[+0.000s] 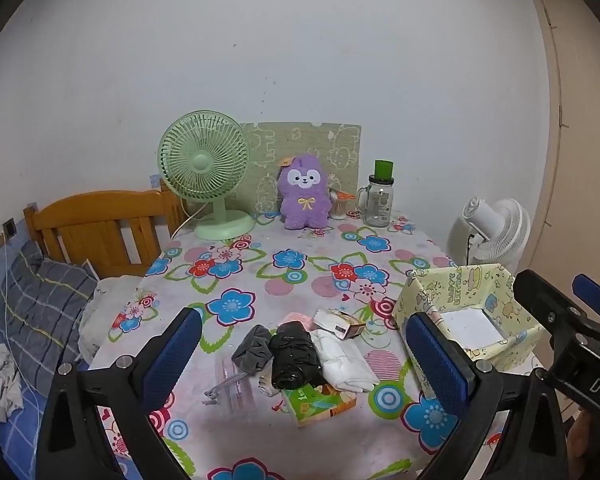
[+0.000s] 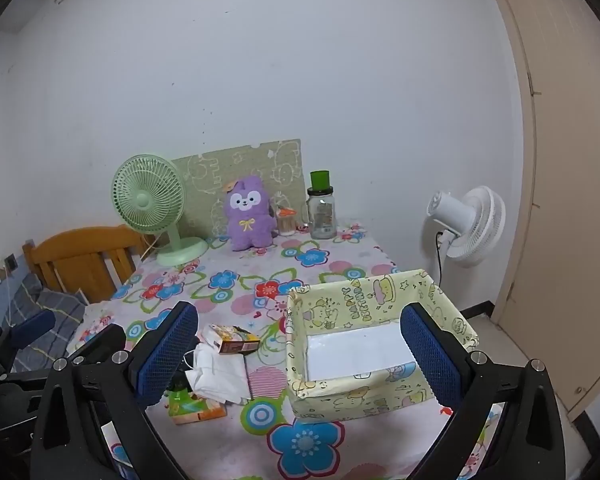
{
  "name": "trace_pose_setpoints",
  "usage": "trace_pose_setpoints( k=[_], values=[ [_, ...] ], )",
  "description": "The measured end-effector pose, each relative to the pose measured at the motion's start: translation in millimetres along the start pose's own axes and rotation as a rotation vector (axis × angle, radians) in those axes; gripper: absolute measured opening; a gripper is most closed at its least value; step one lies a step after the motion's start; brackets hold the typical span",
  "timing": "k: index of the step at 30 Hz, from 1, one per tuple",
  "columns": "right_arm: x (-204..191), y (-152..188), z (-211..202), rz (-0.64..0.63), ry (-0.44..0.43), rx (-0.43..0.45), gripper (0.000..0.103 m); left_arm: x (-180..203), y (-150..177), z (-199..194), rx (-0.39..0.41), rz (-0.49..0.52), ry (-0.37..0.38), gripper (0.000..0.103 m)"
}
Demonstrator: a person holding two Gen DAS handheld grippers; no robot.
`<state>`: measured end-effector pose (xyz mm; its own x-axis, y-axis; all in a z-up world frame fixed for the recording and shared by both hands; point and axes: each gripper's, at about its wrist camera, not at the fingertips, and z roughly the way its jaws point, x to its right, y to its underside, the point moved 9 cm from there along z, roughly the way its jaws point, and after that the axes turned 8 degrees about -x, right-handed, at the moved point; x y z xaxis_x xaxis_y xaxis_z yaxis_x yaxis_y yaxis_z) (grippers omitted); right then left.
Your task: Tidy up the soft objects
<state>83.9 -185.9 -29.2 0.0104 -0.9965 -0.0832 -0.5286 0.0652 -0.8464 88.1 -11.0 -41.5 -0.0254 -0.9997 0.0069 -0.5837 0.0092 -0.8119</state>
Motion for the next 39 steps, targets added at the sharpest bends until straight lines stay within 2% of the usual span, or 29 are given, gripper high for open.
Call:
trace_pose_setpoints(
  k=[8, 39],
  values=[
    [-1.6, -4.2, -3.4, 0.000, 0.002, 0.006, 0.103, -2.0, 1.0, 4.1, -0.006, -0.023, 0.028, 0.103],
    [-2.4, -4.7, -2.8, 0.001, 0.012, 0.019, 0.103, -9.1, -3.5, 2.5, 0.012, -0.049, 0.030, 0.103]
  ],
)
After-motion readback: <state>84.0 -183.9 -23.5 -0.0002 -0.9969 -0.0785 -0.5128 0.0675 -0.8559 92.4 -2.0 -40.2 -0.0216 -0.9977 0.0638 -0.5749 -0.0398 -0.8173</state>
